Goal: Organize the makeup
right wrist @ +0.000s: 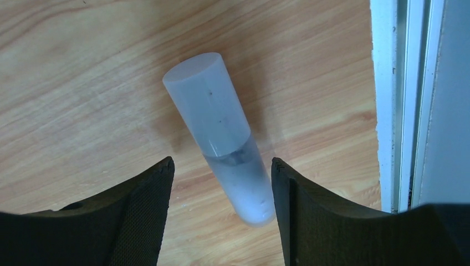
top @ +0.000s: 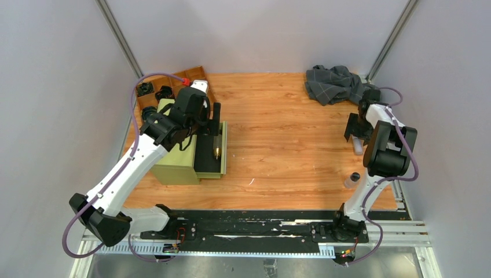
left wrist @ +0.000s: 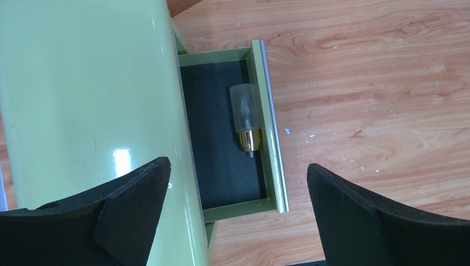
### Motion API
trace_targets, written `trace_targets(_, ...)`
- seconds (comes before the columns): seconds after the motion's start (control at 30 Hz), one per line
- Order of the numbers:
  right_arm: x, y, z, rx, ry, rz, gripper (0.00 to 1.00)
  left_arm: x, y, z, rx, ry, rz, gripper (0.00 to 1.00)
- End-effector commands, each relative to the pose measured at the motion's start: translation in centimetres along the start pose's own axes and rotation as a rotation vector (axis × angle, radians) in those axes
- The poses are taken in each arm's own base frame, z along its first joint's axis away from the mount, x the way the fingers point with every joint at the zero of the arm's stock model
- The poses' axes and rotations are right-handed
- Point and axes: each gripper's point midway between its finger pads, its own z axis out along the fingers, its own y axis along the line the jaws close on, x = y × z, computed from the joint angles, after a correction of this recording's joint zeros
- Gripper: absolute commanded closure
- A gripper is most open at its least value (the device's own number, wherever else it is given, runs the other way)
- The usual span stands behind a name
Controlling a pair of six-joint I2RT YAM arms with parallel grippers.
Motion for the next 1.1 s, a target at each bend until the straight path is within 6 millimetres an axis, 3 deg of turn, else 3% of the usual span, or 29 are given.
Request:
trace_targets(0.0,0.5,-1.1,0.4,0.016,0.053,-0.051,0.37,-1.2,-0.4,0.0,0.021,-0.026,0.005,0.02)
trace_targets(0.1,1.0,-0.1,1.4,-0.046,0.077,-0.044,0.42,-1.3,-0.4,-0.1,0.019,-0.030,0.002,0.02)
trace_targets(0.27,0.9,1.9,2.0,-0.145,0.086,-0.034,0.62,-1.3,0.2,-0.5,0.000,-0.045,0.001,0.02)
trace_targets(0.5,1.1,5.8,0.6,-0.290,0.091,-0.013,0.88,-0.9,0.5,-0.5,-0.013,-0.043,-0.001,0.02)
trace_targets(0.6,1.1,8.3,-1.5,-0.354,0.069,-0.006,0.93,-1.0,0.6,-0.6,-0.014,-0.048,-0.003,0.02)
trace_targets(0.8,2.6,16.4,-7.4,-0.545,-0.005,-0.038,0.93,-0.7,1.1,-1.1,-0.023,-0.058,-0.012,0.02)
trace_targets(0.97,5.9,25.7,-12.6,-0.692,-0.033,-0.122,0.91,-1.0,2.1,-2.0,-0.060,-0.081,-0.020,0.02)
trace_targets(1.07,8.6,32.5,-16.1,-0.824,-0.009,-0.178,0.90,-1.2,3.1,-2.6,-0.103,-0.102,-0.050,0.02)
